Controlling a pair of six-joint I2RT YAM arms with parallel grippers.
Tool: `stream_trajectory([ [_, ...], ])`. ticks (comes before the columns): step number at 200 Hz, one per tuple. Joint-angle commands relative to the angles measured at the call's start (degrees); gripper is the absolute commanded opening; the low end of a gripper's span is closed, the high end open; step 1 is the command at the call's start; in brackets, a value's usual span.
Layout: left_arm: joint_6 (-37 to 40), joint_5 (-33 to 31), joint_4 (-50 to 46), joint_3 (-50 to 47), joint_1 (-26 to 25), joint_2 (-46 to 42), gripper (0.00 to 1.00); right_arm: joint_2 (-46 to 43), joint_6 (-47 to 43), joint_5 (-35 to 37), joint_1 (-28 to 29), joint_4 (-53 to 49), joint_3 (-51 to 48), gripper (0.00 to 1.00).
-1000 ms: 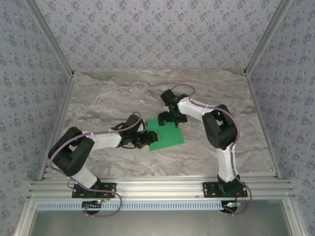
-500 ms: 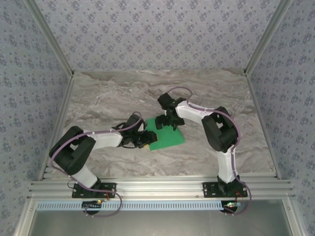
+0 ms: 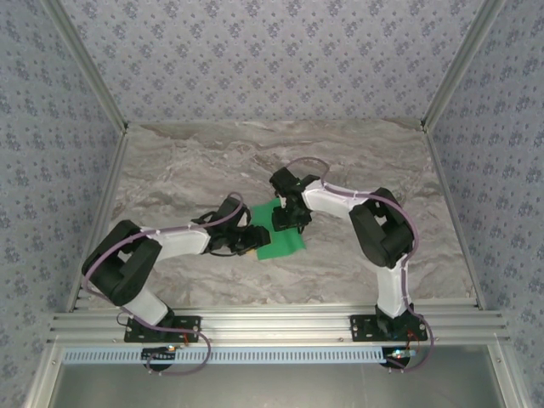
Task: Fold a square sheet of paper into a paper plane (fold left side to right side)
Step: Pick up the square sheet of paper from the center of the table.
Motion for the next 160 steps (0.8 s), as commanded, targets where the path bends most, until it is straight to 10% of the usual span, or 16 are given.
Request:
stream_trajectory([
  [1, 2.7, -0.13, -2.62, 0.61, 2.79, -5.84, 0.56, -3.88, 0.42, -8.96, 0.27, 0.83, -2.98, 0.41],
  [80, 1.49, 15.43, 7.55, -4.12, 16.0, -22.27, 0.82, -24.57, 7.7, -36.44, -7.63, 25.99, -19.51, 0.27],
  [160, -3.7, 23.36, 25.21, -0.97, 14.62, -32.34, 0.96, -46.12, 8.15, -49.23, -11.95, 24.78, -18.24, 0.26],
])
